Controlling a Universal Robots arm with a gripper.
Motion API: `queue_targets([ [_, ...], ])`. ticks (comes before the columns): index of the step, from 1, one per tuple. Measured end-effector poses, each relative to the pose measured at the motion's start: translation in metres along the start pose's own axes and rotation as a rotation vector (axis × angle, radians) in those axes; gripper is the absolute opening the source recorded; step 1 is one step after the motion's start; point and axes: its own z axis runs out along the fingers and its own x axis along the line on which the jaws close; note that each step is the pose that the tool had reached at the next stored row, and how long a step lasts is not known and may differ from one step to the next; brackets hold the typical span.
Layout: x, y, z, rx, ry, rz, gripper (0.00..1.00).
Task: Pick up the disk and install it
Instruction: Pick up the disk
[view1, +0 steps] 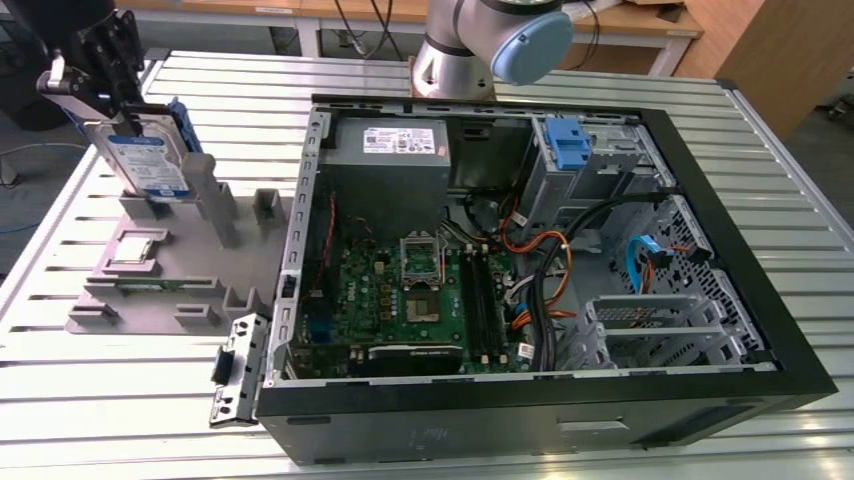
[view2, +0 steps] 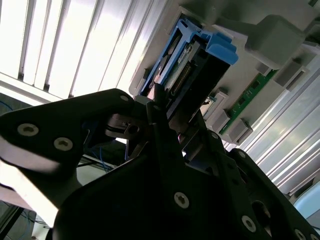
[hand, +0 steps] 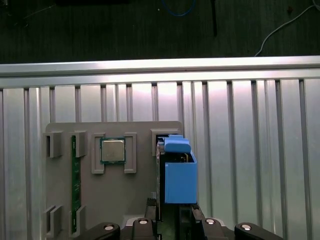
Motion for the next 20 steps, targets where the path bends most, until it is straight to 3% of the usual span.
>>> queue_targets([
  [20, -0.0002, 0.0006, -0.0040, -0.0001, 0.0001, 0.000, 0.35],
])
